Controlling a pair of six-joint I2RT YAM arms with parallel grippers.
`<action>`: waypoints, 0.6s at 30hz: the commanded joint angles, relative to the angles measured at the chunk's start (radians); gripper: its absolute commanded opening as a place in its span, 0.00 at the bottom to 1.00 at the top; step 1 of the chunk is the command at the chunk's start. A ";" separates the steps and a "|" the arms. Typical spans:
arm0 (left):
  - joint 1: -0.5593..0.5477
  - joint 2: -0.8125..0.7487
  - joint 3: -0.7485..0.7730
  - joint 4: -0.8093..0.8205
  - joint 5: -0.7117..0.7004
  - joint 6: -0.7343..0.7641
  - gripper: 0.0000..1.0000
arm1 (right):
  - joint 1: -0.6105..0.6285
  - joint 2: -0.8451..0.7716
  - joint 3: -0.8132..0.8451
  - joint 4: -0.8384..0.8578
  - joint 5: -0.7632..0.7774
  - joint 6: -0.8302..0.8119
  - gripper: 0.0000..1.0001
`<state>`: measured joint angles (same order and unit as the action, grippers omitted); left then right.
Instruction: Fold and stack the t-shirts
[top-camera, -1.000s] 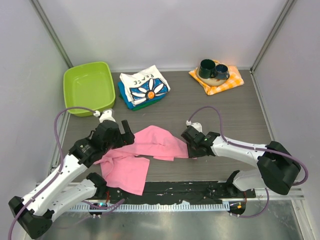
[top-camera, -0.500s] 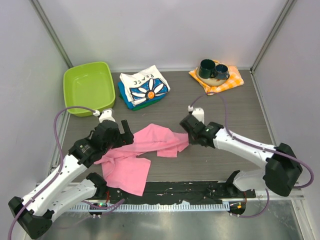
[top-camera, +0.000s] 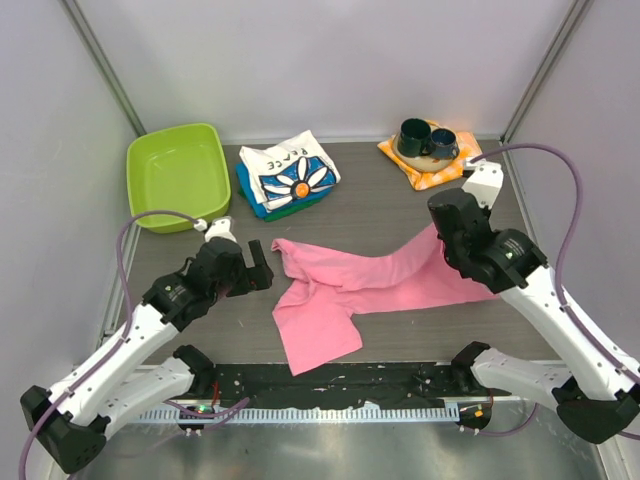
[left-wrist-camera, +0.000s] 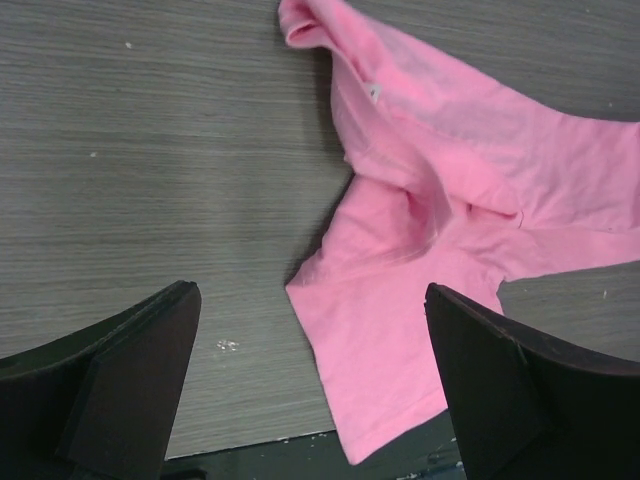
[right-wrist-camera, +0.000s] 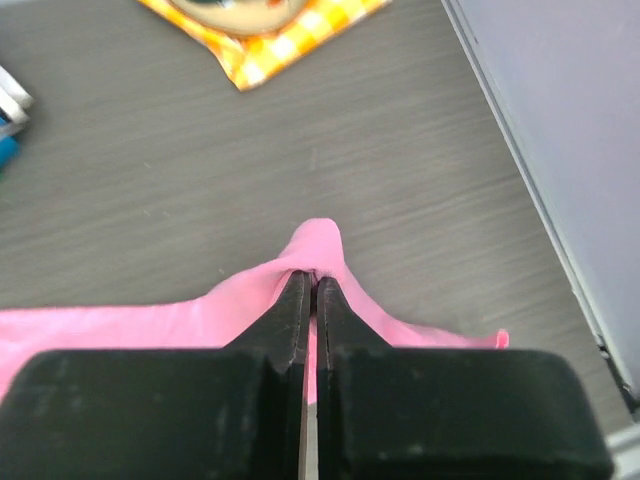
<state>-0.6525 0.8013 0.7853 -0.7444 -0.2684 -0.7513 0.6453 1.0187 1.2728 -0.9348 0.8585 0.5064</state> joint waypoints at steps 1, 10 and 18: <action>-0.002 0.044 0.006 0.114 0.124 -0.008 0.98 | -0.004 0.034 -0.049 -0.038 0.028 -0.009 0.01; -0.033 0.268 0.055 0.300 0.241 0.001 0.82 | -0.004 0.035 -0.084 -0.001 -0.015 -0.011 0.01; -0.016 0.570 0.199 0.341 0.081 0.090 0.83 | -0.006 0.020 -0.118 0.017 -0.018 -0.023 0.01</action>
<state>-0.6827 1.2804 0.8879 -0.4770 -0.0990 -0.7235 0.6441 1.0687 1.1763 -0.9577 0.8310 0.4973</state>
